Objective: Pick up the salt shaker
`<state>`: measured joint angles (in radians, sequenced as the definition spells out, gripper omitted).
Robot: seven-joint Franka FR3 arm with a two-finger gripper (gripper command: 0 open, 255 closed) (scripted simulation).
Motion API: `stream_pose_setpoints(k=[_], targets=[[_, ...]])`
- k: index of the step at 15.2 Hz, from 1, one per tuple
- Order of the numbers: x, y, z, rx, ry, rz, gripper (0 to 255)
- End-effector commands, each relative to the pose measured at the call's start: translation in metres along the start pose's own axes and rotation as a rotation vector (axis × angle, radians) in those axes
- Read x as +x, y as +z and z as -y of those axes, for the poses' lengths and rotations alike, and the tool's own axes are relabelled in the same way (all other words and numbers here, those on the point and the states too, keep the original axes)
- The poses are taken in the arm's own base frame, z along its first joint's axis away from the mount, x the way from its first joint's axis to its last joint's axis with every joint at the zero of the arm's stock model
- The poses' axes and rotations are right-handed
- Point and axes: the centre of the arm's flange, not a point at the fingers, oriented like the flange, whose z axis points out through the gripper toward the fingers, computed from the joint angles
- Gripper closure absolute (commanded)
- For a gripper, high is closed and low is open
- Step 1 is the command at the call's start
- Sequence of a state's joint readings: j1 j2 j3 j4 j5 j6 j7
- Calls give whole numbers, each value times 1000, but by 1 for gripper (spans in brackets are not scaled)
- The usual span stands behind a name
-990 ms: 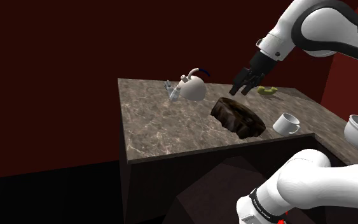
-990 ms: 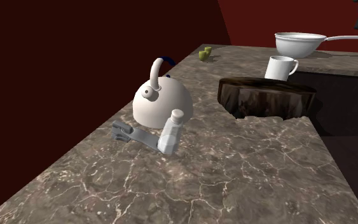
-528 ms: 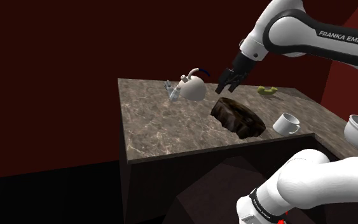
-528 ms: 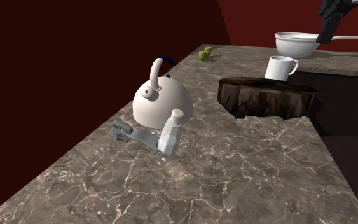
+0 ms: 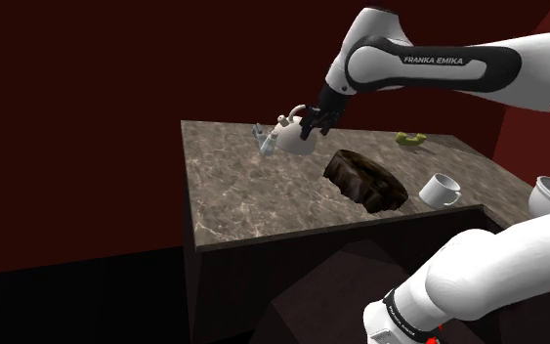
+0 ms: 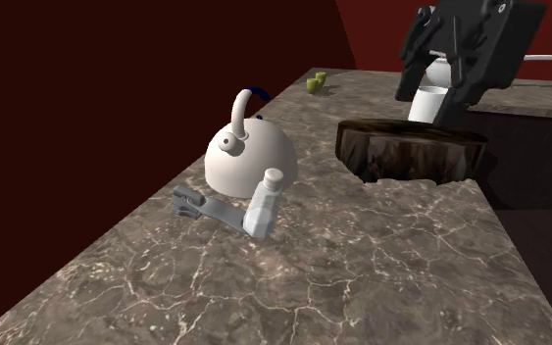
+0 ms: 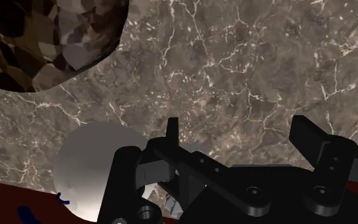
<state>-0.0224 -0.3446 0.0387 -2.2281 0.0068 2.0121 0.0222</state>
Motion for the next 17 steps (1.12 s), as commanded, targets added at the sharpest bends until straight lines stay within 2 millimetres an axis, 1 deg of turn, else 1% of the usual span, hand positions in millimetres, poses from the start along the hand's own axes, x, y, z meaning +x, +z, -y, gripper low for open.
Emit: stream_pose_setpoints(k=[1,12,13,17], targets=[[22,13,0,-24,-11,-4,0],[143,88,14,-156,-71,-21,0],[147,90,14,-159,-72,-21,0],[144,111,14,-159,-72,-21,0]])
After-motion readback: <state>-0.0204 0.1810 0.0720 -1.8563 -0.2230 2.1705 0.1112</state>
